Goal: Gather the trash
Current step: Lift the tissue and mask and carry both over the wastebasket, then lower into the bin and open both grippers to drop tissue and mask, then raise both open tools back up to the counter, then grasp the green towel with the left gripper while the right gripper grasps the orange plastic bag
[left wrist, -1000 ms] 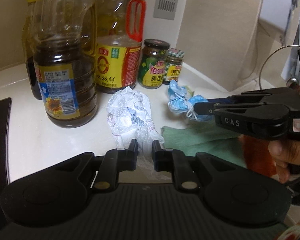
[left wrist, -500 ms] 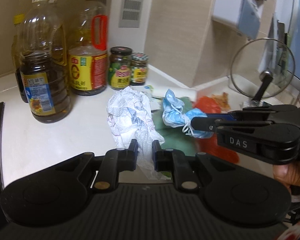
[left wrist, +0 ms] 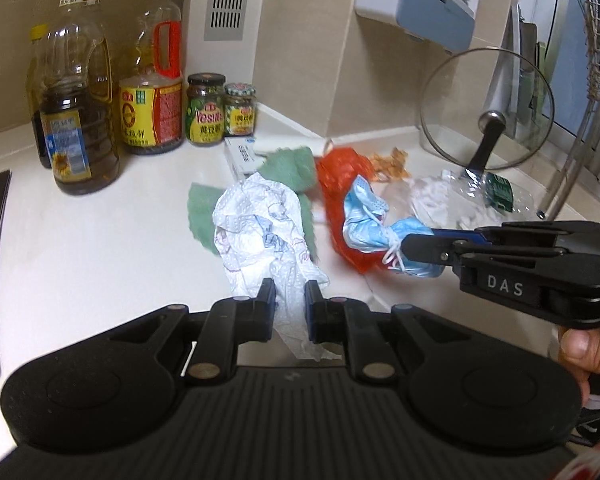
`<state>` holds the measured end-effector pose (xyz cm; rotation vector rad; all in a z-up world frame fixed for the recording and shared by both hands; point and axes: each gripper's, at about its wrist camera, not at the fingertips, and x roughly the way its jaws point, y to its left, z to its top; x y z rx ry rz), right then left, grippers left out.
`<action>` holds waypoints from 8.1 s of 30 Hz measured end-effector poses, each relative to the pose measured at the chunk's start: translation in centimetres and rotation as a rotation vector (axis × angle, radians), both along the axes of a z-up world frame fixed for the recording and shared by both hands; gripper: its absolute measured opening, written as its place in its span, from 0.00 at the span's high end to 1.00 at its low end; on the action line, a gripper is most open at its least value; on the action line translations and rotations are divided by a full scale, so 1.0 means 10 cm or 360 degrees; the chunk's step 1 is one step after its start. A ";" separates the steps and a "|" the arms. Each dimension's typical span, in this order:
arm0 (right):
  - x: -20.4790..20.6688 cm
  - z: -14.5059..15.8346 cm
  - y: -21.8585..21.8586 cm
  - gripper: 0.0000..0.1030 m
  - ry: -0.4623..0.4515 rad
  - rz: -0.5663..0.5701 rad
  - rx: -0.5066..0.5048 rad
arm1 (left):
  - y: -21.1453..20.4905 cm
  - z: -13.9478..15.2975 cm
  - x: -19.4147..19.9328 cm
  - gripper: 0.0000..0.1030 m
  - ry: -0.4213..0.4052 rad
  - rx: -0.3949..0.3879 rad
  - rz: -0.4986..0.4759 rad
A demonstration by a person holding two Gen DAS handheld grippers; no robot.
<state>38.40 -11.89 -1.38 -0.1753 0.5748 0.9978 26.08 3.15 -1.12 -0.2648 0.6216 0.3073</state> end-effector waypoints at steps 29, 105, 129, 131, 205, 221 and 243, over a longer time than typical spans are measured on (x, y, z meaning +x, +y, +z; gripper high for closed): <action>-0.94 -1.04 -0.59 0.87 0.0348 -0.0299 -0.0288 | -0.48 -0.84 -0.52 0.87 0.0379 -0.0133 -0.0464; -0.46 -2.95 -0.21 0.87 0.0598 -0.0457 -0.0500 | -0.10 -2.87 0.09 0.66 0.0813 -0.0328 -0.0267; -0.73 -2.43 -0.35 0.44 0.0629 -0.0479 -0.0416 | -0.11 -2.30 -0.23 0.57 0.0685 -0.0270 -0.0283; -0.77 -2.28 -0.36 0.44 0.0635 -0.0479 -0.0373 | -0.11 -2.16 -0.29 0.48 0.0646 -0.0263 -0.0289; 0.69 -0.33 0.64 0.42 0.0117 -0.0470 -0.0108 | 1.15 -0.38 1.57 0.26 0.0291 0.0350 -0.0517; 0.73 -0.42 0.74 0.43 0.0126 -0.0522 -0.0140 | 1.24 -0.56 1.76 0.82 0.0312 0.0438 -0.0604; 0.82 -0.48 0.88 0.43 0.0076 -0.0462 -0.0205 | 1.41 0.07 1.45 0.91 0.0007 0.0222 -0.0434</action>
